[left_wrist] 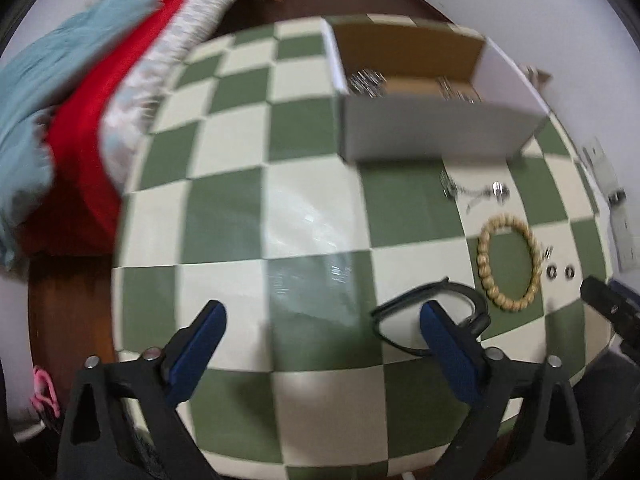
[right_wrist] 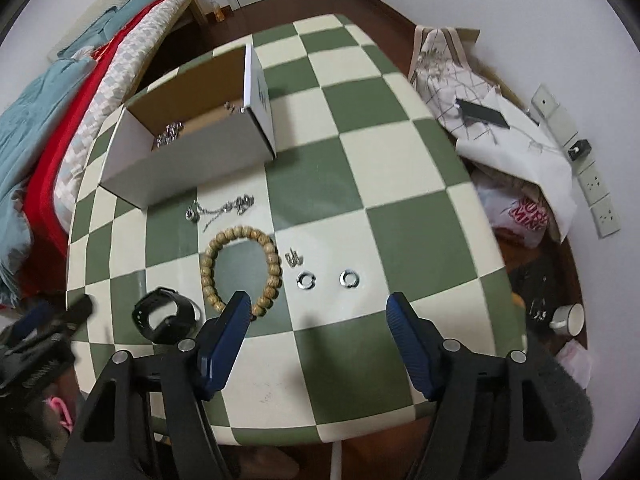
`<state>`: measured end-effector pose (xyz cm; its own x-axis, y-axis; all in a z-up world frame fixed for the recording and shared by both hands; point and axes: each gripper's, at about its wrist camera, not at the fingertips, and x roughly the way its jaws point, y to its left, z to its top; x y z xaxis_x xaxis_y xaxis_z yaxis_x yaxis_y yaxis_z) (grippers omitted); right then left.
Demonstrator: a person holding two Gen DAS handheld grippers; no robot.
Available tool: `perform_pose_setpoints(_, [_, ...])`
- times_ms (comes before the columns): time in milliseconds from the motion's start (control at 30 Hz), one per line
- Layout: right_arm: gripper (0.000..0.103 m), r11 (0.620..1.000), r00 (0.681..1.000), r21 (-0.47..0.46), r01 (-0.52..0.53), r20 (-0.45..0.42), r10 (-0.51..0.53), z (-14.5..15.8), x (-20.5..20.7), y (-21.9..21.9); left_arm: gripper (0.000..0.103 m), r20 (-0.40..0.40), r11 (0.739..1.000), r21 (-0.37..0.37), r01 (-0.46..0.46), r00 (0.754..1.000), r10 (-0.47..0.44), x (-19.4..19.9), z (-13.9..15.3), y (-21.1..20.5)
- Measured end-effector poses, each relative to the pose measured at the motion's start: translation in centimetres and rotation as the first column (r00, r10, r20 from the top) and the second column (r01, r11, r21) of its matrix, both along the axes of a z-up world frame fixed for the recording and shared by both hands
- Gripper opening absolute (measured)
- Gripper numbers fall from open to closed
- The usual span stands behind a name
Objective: Organize jewelry
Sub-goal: 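Grasp the black watch band with the left gripper while the right gripper grasps the wooden bead bracelet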
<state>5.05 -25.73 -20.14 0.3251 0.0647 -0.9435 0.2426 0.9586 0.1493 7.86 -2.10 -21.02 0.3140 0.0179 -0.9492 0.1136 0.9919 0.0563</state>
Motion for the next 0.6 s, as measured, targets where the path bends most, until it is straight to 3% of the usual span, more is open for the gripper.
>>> perform_pose_setpoints(133, [0.069,1.000,1.000,0.000,0.010,-0.006,-0.010,-1.1,-0.1,0.3,0.069,-0.028,0.999,-0.018,0.048,0.998,-0.048,0.3,-1.7,-1.0])
perform_pose_setpoints(233, [0.068,1.000,1.000,0.001,0.011,-0.001,-0.011,-1.4,0.2,0.7,0.028,-0.017,0.995,-0.051,0.081,0.997,-0.081,0.1,-2.2,-1.7])
perform_pose_setpoints(300, [0.068,1.000,1.000,0.010,0.010,-0.002,-0.010,-1.7,0.4,1.0,0.015,-0.006,0.995,-0.046,0.091,0.996,-0.091,-0.1,-2.1,-2.0])
perform_pose_setpoints(533, [0.066,1.000,1.000,0.017,-0.004,-0.007,0.004,-2.7,1.0,2.8,0.013,0.058,0.998,0.032,0.061,0.996,-0.063,-0.9,-1.9,-0.5])
perform_pose_setpoints(600, [0.061,1.000,1.000,0.002,-0.016,-0.005,0.016,-3.0,1.4,3.6,0.013,0.064,0.998,0.050,0.040,0.997,-0.043,-1.1,-1.8,0.5])
